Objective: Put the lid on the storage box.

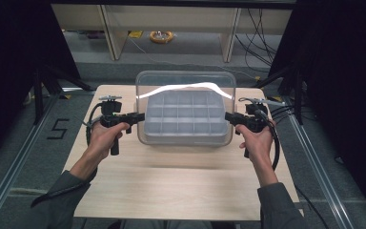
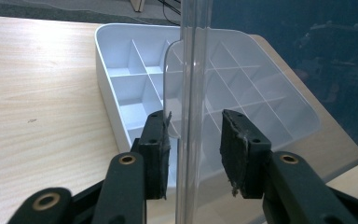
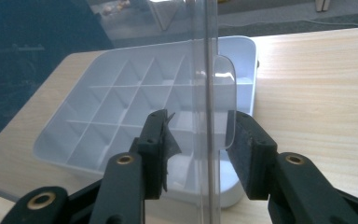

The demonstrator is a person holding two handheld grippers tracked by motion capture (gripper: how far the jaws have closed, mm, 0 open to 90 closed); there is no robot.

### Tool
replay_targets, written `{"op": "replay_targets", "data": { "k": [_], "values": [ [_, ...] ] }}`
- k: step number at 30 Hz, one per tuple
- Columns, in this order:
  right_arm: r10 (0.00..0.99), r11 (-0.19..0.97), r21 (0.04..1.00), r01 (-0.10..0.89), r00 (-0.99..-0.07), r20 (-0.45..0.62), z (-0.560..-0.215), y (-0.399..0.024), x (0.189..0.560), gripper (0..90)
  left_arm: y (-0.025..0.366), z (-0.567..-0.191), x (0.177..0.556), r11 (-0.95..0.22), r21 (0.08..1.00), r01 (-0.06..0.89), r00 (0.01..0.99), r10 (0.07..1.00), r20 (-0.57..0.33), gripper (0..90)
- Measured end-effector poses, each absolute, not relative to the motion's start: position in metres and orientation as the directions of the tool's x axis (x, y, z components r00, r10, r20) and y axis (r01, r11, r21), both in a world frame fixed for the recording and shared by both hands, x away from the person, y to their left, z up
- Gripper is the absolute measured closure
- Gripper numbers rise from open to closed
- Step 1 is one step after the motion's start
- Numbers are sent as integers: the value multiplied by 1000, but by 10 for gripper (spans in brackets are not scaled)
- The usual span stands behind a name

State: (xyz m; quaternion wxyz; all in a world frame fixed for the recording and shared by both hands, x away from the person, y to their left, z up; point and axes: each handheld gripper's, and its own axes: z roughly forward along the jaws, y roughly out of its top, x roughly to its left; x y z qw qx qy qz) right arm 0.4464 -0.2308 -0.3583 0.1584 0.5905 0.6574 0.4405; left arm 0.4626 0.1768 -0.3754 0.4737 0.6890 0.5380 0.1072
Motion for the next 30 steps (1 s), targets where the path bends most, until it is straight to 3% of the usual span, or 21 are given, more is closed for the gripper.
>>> {"op": "replay_targets", "data": {
  "k": [13, 20, 21, 24, 25, 26, 29, 30],
  "values": [
    [928, -70, 749, 659, -232, 291, -362, -234, 491, 580, 166, -379, 499, 22, 728, 685, 342, 873, -349, 591],
    [918, -162, 664, 730, -134, 372, -369, -229, 509, 561, 162, -385, 514, 19, 703, 711, 316, 884, -344, 588],
    [928, -105, 696, 710, -181, 326, -372, -233, 513, 558, 161, -386, 514, 19, 700, 714, 315, 884, -345, 586],
    [923, -152, 665, 731, -135, 359, -371, -230, 514, 557, 160, -388, 517, 28, 693, 720, 307, 884, -354, 582],
    [928, -119, 686, 718, -165, 334, -374, -233, 516, 556, 161, -389, 519, 34, 690, 723, 303, 882, -361, 582],
    [921, -169, 657, 735, -120, 371, -373, -230, 517, 556, 160, -391, 521, 47, 684, 728, 293, 880, -373, 579],
    [923, -149, 673, 724, -142, 357, -376, -232, 521, 552, 159, -392, 523, 50, 681, 731, 285, 884, -371, 568],
    [917, -192, 636, 747, -94, 388, -376, -229, 524, 546, 158, -394, 524, 53, 677, 734, 280, 884, -373, 566]
  ]
}}
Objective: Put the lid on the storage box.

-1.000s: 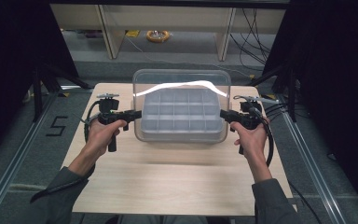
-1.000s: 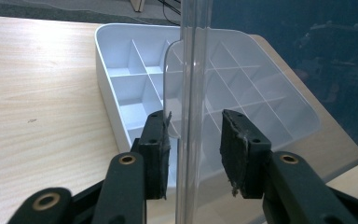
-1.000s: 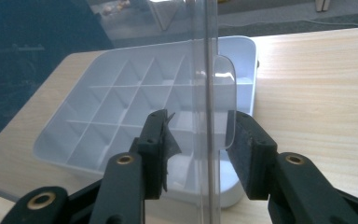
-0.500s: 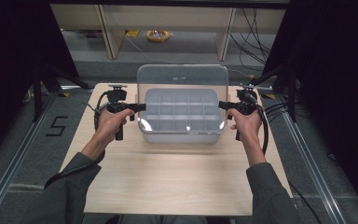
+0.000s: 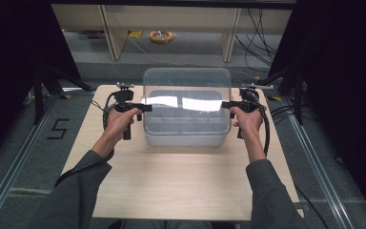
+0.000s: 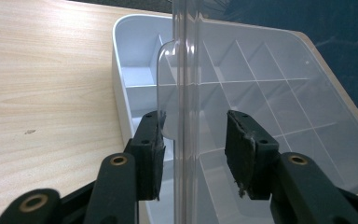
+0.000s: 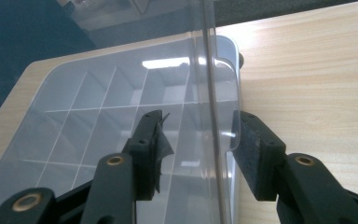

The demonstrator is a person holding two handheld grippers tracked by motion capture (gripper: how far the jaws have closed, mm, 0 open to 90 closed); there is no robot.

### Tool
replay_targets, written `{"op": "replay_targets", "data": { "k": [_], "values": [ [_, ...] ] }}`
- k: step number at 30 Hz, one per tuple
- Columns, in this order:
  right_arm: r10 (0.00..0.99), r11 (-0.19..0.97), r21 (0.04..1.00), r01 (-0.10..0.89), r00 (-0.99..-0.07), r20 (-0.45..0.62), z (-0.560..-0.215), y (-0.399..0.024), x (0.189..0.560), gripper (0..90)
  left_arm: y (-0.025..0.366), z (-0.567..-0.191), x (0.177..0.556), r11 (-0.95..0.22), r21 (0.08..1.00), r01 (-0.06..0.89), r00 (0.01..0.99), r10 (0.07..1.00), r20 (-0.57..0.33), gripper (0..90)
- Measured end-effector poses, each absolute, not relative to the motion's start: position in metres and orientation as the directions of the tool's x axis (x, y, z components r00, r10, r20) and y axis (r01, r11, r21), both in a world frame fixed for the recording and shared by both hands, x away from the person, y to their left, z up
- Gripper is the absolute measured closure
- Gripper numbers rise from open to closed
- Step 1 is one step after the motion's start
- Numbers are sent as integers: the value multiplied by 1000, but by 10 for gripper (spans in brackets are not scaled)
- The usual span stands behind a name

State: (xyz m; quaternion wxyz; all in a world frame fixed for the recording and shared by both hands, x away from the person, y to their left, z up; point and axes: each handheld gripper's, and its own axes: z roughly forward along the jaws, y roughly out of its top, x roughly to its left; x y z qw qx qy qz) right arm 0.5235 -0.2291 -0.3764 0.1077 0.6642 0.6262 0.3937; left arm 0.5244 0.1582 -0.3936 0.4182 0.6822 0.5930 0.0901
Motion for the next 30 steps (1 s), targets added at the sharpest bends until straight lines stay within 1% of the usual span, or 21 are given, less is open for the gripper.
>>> {"op": "replay_targets", "data": {
  "k": [1, 2, 4, 7, 12, 13, 14, 16, 17, 19, 20, 21, 22, 23, 24, 25, 30],
  "values": [
    [920, -184, 643, 743, -99, 378, -378, -230, 525, 544, 157, -396, 526, 50, 685, 726, 297, 876, -379, 565],
    [922, -177, 639, 749, -100, 373, -380, -230, 527, 542, 157, -395, 526, 49, 675, 736, 281, 885, -371, 562],
    [928, -183, 638, 748, -84, 364, -383, -229, 529, 540, 156, -396, 527, 45, 671, 740, 279, 887, -368, 557],
    [921, -202, 615, 763, -66, 385, -385, -229, 530, 540, 155, -397, 527, 55, 667, 743, 271, 887, -375, 554],
    [929, -180, 622, 762, -76, 362, -393, -229, 534, 540, 157, -401, 531, 45, 656, 754, 266, 891, -368, 534],
    [917, -222, 596, 772, -43, 397, -393, -226, 534, 539, 157, -402, 532, 54, 652, 756, 257, 892, -373, 534],
    [925, -179, 612, 771, -79, 371, -397, -227, 536, 539, 157, -404, 533, 61, 647, 760, 248, 893, -375, 531],
    [926, -193, 612, 767, -64, 373, -400, -227, 538, 539, 157, -404, 534, 62, 645, 762, 247, 892, -378, 529],
    [929, -167, 628, 760, -92, 359, -402, -229, 540, 540, 157, -406, 535, 62, 646, 761, 245, 894, -375, 527],
    [929, -177, 628, 758, -83, 361, -404, -229, 540, 539, 156, -407, 535, 63, 646, 761, 244, 895, -375, 521],
    [929, -190, 607, 772, -57, 365, -404, -227, 540, 540, 156, -408, 537, 64, 640, 766, 240, 895, -377, 519],
    [927, -196, 606, 771, -56, 371, -405, -227, 541, 541, 156, -408, 537, 64, 640, 766, 240, 895, -377, 517],
    [915, -230, 583, 779, -32, 403, -405, -225, 541, 541, 156, -410, 538, 73, 637, 768, 233, 894, -383, 517],
    [915, -230, 583, 779, -32, 403, -405, -225, 541, 541, 156, -410, 538, 73, 637, 768, 233, 894, -383, 517],
    [927, -169, 622, 764, -91, 364, -409, -230, 542, 541, 157, -410, 538, 73, 631, 772, 229, 894, -384, 517],
    [920, -216, 593, 776, -42, 389, -407, -225, 542, 541, 157, -411, 540, 74, 625, 777, 228, 892, -390, 515],
    [916, -220, 579, 785, -37, 399, -410, -225, 543, 546, 157, -416, 542, 100, 606, 789, 206, 886, -415, 510]
  ]
}}
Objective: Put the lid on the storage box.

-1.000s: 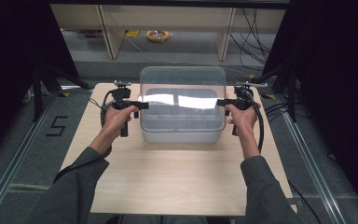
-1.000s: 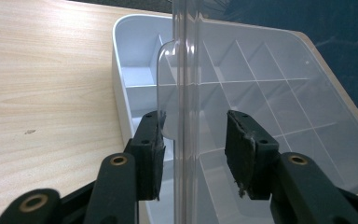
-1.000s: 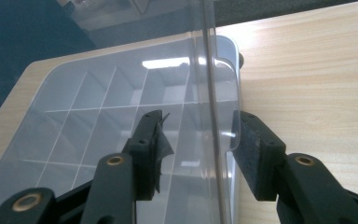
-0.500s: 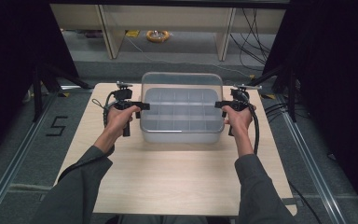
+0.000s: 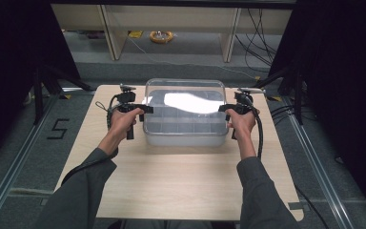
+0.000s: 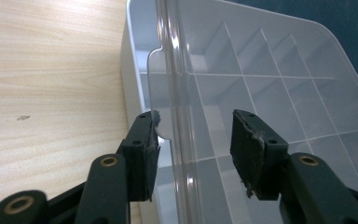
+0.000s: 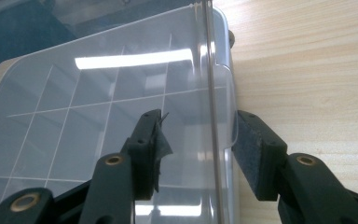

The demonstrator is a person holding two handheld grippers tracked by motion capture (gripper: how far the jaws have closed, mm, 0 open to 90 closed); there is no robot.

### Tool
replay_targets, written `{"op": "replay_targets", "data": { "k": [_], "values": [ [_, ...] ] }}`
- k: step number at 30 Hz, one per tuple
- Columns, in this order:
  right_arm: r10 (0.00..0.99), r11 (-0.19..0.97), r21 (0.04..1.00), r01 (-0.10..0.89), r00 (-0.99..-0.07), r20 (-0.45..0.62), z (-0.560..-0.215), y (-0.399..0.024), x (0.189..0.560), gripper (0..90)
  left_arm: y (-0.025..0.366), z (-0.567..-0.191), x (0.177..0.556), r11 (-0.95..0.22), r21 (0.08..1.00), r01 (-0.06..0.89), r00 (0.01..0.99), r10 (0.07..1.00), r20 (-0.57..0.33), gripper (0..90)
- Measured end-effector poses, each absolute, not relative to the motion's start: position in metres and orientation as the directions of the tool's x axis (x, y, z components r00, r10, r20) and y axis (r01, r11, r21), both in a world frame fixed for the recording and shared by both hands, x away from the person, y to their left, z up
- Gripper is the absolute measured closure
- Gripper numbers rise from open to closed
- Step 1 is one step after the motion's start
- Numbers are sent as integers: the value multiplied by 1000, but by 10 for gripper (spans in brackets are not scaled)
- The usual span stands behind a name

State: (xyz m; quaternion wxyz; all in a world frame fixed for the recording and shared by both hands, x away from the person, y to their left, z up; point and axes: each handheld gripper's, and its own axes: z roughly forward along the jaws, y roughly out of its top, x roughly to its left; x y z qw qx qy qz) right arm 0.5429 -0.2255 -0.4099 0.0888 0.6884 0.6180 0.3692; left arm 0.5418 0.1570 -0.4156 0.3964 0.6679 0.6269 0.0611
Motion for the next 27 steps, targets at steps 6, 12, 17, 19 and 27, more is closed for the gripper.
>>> {"op": "replay_targets", "data": {
  "k": [6, 12, 17, 19, 27],
  "values": [
    [920, -220, 575, 788, -28, 391, -414, -225, 544, 548, 158, -423, 544, 106, 587, 803, 196, 883, -427, 500],
    [932, -166, 604, 779, -76, 355, -424, -230, 543, 545, 158, -432, 545, 102, 569, 816, 193, 879, -435, 492],
    [933, -158, 608, 778, -83, 350, -429, -231, 544, 535, 158, -435, 547, 111, 566, 817, 188, 877, -443, 491],
    [929, -188, 590, 785, -54, 367, -428, -229, 543, 533, 158, -436, 547, 116, 563, 818, 183, 876, -447, 491],
    [920, -225, 557, 800, -14, 391, -432, -223, 547, 495, 158, -440, 549, 134, 554, 822, 165, 874, -457, 488]
  ]
}}
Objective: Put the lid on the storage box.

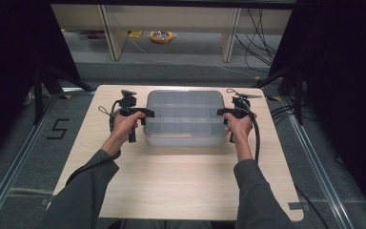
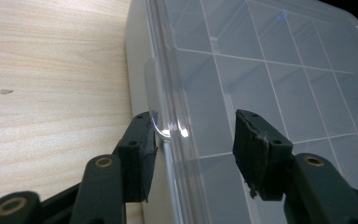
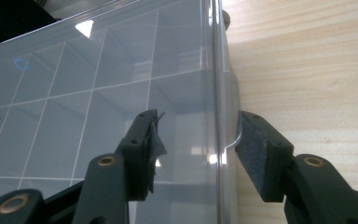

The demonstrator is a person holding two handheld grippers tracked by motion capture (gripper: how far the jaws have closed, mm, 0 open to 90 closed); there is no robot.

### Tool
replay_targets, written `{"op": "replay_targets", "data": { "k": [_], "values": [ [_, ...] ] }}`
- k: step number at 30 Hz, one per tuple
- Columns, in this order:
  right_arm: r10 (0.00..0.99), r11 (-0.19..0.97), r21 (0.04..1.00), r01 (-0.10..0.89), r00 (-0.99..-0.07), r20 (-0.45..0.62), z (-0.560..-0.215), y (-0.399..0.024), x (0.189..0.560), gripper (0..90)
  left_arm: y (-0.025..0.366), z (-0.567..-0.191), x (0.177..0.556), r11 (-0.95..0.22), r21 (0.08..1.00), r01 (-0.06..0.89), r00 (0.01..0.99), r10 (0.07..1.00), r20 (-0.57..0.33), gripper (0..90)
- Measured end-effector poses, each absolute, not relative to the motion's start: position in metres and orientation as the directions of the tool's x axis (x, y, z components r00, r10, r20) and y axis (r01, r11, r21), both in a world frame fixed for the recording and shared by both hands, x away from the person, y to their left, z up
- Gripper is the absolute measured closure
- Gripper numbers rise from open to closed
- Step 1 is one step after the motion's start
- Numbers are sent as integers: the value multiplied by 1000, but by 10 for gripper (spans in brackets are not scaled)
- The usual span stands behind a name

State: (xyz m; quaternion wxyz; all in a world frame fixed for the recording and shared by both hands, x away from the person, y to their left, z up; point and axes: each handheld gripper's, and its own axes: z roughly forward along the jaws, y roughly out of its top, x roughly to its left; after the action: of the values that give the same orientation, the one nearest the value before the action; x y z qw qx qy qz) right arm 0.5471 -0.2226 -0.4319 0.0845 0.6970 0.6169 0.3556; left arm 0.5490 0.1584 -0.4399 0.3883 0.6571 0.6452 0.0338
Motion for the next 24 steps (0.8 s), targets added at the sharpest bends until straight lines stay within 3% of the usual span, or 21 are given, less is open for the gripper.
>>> {"op": "replay_targets", "data": {
  "k": [1, 10, 18, 19, 21, 24],
  "values": [
    [931, -186, 581, 793, -47, 361, -433, -225, 548, 493, 158, -440, 550, 136, 553, 822, 163, 874, -457, 488],
    [914, -238, 563, 791, -14, 406, -432, -223, 551, 487, 157, -440, 553, 150, 552, 820, 153, 873, -464, 481],
    [922, -191, 576, 795, -56, 382, -431, -226, 550, 465, 161, -441, 551, 160, 550, 820, 154, 863, -481, 462],
    [912, -228, 540, 810, -16, 410, -428, -222, 547, 465, 161, -440, 550, 174, 550, 817, 148, 859, -491, 465],
    [932, -163, 583, 796, -70, 357, -427, -229, 546, 467, 163, -439, 547, 162, 549, 820, 161, 855, -493, 465],
    [912, -211, 551, 808, -40, 408, -425, -227, 544, 478, 165, -438, 544, 166, 550, 818, 161, 852, -497, 467]
  ]
}}
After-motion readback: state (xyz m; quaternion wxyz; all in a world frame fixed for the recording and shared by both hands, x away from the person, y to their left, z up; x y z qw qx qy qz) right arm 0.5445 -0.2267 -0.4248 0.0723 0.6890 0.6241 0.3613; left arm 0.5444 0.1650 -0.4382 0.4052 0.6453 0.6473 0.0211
